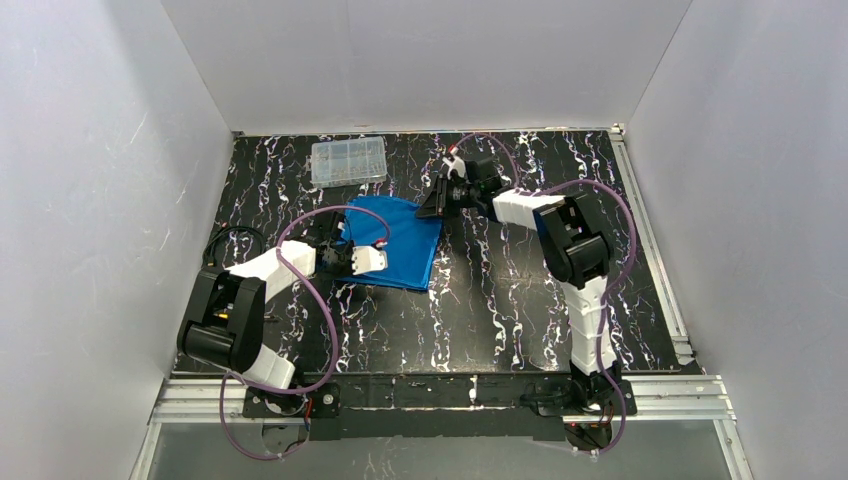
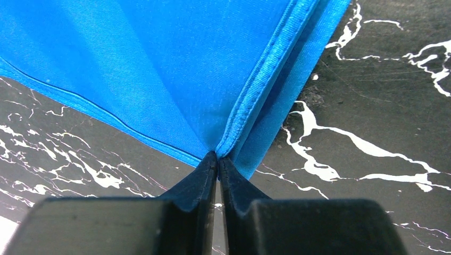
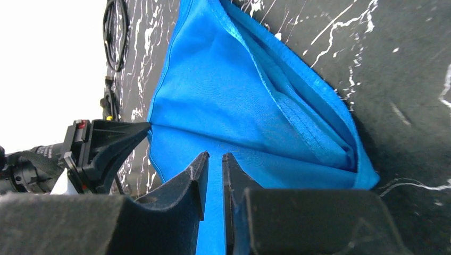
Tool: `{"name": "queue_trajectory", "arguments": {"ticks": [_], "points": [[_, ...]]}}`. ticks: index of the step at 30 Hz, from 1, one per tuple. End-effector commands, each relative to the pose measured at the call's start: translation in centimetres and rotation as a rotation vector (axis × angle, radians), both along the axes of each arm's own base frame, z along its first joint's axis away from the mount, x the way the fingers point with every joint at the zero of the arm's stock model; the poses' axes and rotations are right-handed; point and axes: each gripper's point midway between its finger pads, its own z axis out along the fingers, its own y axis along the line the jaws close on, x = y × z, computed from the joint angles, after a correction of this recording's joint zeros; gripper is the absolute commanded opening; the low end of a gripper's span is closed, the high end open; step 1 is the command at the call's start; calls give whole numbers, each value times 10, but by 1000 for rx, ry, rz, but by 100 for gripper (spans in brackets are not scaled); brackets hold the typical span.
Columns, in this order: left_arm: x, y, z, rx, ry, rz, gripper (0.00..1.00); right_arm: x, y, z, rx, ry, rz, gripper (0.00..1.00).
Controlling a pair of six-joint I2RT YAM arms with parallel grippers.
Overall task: Fold the napkin into a case and place the utensils inside
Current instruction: Smooth out the upper triangle-folded napkin at the center of the board.
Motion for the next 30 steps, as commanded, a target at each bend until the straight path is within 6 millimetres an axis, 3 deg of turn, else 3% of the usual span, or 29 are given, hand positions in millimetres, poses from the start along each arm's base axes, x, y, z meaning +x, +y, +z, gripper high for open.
{"name": "queue_trajectory", "arguments": {"ticks": [1,4,8,17,25,28,30], "points": [[-29,7,-13,19,103,18,12,3,-1,-13,-9,1,0,24],[-30,6,-9,7,110,33,23,-1,3,-12,-71,-16,-1,23],[-35,0,2,-33,112,32,36,-17,17,14,-167,-103,1,27],[-41,-5,28,-82,122,21,42,-67,32,35,-151,-99,-30,27],[-59,-12,35,-132,203,-25,48,-102,37,-14,-129,81,51,24],[-59,-24,39,-193,224,-31,47,-107,33,-16,-133,86,46,24],[-56,-36,44,-250,248,-12,39,-109,31,-13,-131,81,46,24]]}}
